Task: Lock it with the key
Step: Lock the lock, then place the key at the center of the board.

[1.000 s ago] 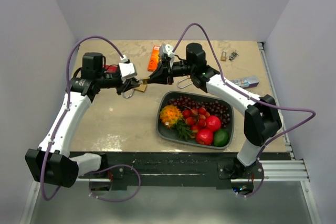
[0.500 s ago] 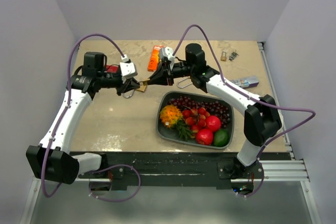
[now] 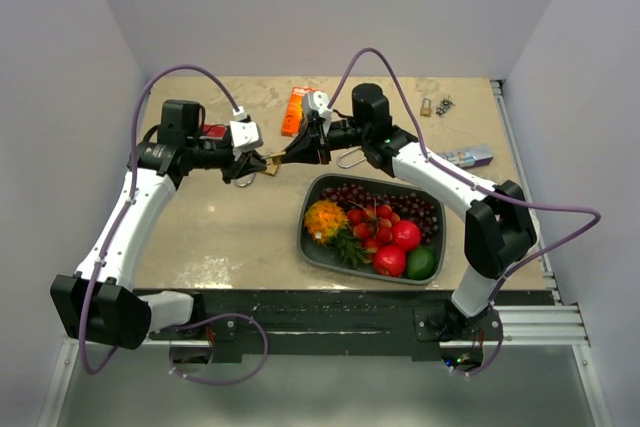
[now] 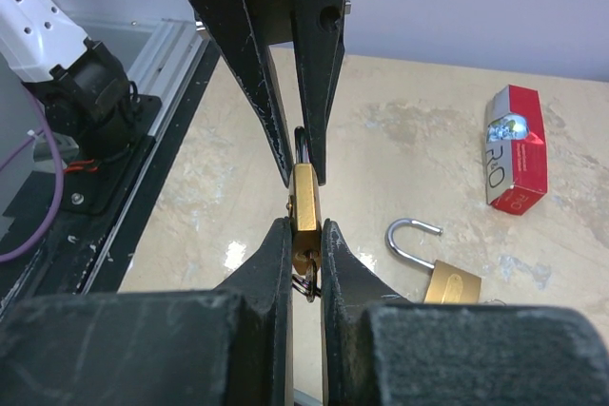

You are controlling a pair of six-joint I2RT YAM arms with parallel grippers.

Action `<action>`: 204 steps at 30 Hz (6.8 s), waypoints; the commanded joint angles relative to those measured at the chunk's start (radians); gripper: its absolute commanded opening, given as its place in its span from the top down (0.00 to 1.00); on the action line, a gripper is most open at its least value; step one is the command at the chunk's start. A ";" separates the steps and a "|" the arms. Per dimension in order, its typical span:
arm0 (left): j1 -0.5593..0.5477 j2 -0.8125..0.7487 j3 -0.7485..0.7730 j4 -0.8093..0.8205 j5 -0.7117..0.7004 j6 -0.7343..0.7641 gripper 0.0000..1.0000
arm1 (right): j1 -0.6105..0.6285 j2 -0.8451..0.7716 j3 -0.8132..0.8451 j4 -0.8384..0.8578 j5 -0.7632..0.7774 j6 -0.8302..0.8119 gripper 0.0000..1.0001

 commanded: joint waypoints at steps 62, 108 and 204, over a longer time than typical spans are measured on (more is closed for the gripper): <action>-0.202 -0.007 -0.026 0.573 0.155 -0.358 1.00 | 0.203 0.101 0.124 0.064 -0.171 -0.020 1.00; -0.063 -0.008 -0.027 0.184 0.064 -0.074 1.00 | -0.022 -0.005 0.305 -0.678 0.062 -0.362 0.65; 0.008 0.105 -0.097 0.371 -0.156 -0.333 1.00 | -0.565 0.671 0.580 -0.191 0.903 0.241 0.54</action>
